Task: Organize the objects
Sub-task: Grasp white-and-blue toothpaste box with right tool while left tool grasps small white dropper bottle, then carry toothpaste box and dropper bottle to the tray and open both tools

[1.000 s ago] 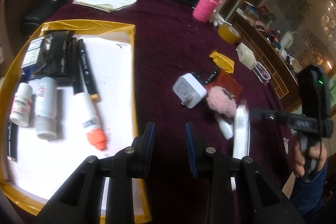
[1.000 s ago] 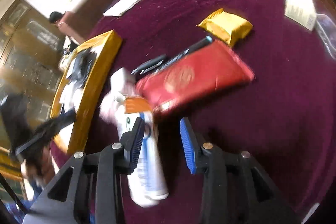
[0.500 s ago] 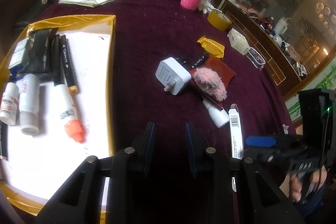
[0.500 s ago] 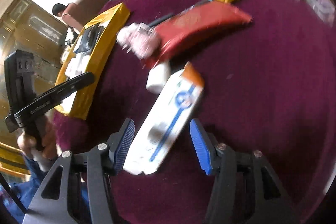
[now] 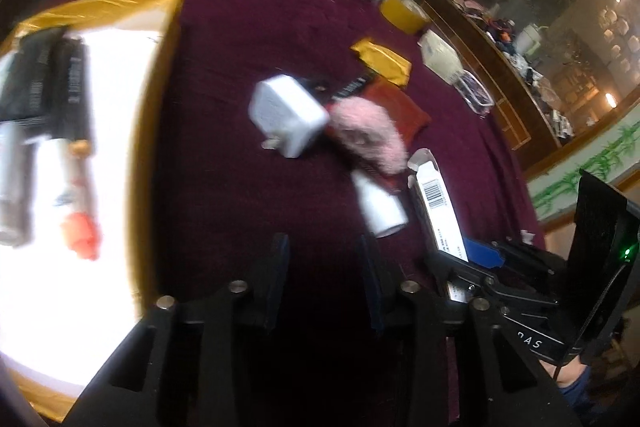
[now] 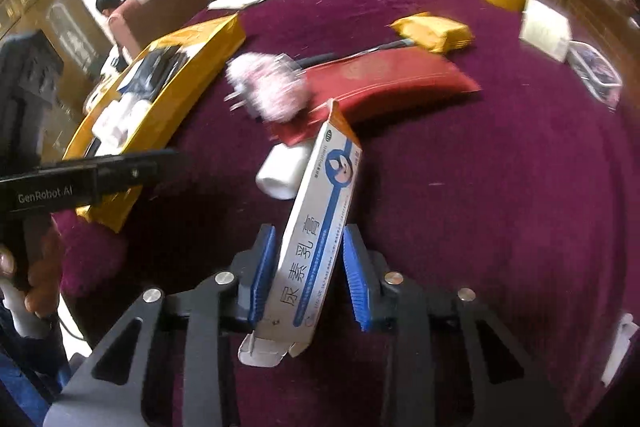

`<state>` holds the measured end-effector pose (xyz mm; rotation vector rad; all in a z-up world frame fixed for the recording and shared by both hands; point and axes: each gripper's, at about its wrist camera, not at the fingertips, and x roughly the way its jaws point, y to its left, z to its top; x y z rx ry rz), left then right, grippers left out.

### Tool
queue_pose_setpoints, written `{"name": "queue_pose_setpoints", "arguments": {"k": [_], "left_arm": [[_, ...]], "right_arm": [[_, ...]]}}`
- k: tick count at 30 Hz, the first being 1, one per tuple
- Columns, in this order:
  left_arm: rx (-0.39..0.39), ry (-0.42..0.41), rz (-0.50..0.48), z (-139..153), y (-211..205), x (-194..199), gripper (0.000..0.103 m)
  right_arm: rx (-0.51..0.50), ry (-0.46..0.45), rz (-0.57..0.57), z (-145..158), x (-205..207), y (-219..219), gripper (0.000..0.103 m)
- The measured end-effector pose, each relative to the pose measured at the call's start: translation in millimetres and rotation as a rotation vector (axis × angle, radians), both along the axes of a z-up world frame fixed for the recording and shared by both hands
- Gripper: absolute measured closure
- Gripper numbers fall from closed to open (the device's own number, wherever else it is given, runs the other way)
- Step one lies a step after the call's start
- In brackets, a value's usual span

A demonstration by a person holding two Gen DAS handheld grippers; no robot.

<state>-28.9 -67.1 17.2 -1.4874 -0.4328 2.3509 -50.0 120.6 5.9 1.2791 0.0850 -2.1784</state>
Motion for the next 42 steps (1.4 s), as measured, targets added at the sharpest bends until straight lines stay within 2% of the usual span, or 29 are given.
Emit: {"name": "queue_pose_setpoints", "arguments": {"k": [4,5,6,8,11,17,18,19,20,22,26,34,42], "left_arm": [[-0.015,-0.033,-0.034,-3.2,25.0,-14.0,0.071],[-0.021,-0.044,-0.040,-5.1,32.1,-17.3,0.071],[-0.025,-0.048,-0.047,-6.0,37.1,-19.4,0.070],[-0.047,-0.053,-0.057,-8.2,46.8,-23.8,0.058],[-0.076,-0.050,-0.057,-10.9,57.3,-31.0,0.051],[-0.171,-0.013,-0.045,-11.1,70.9,-41.1,0.051],[-0.182,-0.006,-0.042,-11.3,72.2,-43.0,0.052],[-0.201,0.001,-0.038,-11.3,73.6,-43.5,0.059],[-0.223,0.009,-0.034,-11.3,74.6,-42.8,0.076],[-0.250,0.019,-0.055,-13.8,77.6,-39.4,0.085],[-0.303,0.073,-0.106,-12.8,78.4,-17.4,0.086],[-0.316,0.121,-0.151,-13.2,66.2,10.2,0.084],[-0.243,0.165,-0.152,0.9,57.2,18.7,0.086]], "right_arm": [[-0.031,0.003,-0.048,1.4,-1.9,22.7,0.075],[-0.033,0.007,-0.059,2.0,-1.4,27.3,0.085],[-0.023,0.016,-0.071,2.0,-1.5,30.6,0.087],[-0.036,0.011,-0.091,2.0,-2.5,41.4,0.087],[-0.080,-0.012,-0.100,1.5,-5.1,52.9,0.087],[-0.094,-0.023,-0.081,-4.6,-5.7,52.0,0.086],[-0.093,-0.026,-0.082,-6.7,-6.5,51.8,0.086],[-0.101,-0.030,-0.082,-8.9,-6.9,52.7,0.086],[-0.104,-0.033,-0.084,-10.5,-7.1,53.5,0.086],[-0.108,-0.038,-0.084,-12.9,-7.4,54.3,0.086],[-0.103,-0.042,-0.084,-13.6,-7.8,55.8,0.085],[-0.058,-0.007,-0.081,-15.3,-6.3,51.6,0.088],[-0.125,-0.016,-0.145,-7.4,-4.3,68.9,0.089]]}}
